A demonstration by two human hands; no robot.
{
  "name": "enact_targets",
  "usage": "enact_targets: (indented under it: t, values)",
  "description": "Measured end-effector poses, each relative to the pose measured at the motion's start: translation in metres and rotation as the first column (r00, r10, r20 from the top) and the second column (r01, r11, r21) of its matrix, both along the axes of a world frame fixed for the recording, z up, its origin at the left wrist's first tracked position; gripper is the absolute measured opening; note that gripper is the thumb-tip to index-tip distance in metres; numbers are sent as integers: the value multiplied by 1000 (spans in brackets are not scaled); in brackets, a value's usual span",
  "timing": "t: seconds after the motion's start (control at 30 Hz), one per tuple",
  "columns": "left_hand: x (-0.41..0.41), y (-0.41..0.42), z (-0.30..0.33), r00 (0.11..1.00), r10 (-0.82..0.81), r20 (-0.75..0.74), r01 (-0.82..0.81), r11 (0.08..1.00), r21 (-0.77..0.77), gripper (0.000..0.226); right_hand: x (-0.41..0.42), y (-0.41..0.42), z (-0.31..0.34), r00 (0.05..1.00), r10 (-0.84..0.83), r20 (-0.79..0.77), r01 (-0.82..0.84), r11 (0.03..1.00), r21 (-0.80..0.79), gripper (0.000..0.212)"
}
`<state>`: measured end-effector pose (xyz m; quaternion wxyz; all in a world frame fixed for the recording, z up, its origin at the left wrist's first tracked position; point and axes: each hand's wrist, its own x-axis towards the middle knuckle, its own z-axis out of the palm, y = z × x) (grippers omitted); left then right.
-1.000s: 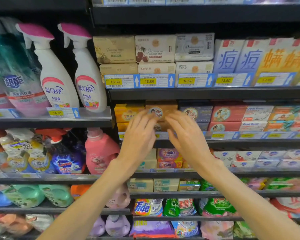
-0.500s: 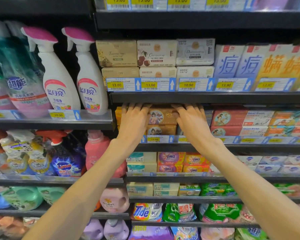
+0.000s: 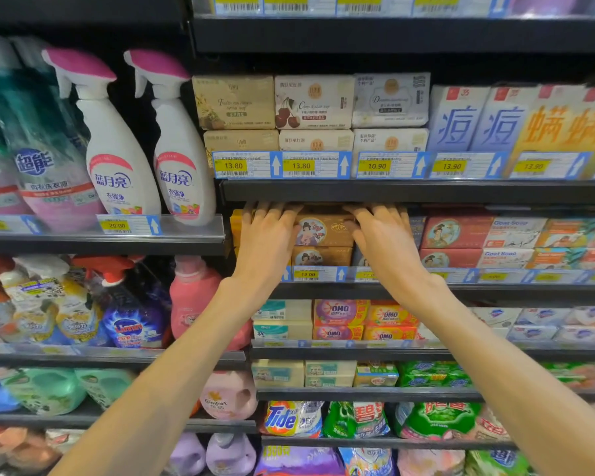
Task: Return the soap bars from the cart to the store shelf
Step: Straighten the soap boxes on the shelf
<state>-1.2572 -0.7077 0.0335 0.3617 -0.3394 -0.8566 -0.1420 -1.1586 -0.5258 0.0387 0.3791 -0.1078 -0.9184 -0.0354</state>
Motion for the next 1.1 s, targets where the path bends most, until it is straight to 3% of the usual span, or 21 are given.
enact_targets:
  t: [0.17, 0.37, 0.57, 0.77, 1.1]
  values:
    - [11, -4, -3, 998, -53, 22, 53, 998, 23, 41, 13, -4, -1, 998, 58, 25, -58, 998, 0, 33]
    - [53, -7, -25, 942, -331, -56, 333, 942, 35, 31, 55, -5, -35, 957, 286, 49, -289, 955, 69, 30]
    - [83, 24, -54, 868, -468, 166, 486, 869, -95, 41, 99, 10, -66, 973, 165, 161, -160, 986, -46, 35]
    - [102, 52, -59, 882, -405, 240, 452, 872, -187, 49, 120, 36, -65, 978, 39, 203, -21, 996, -86, 43]
    - [114, 79, -60, 944, -167, 284, 226, 956, -189, 64, 101, 62, -74, 956, 150, 252, -137, 988, -68, 51]
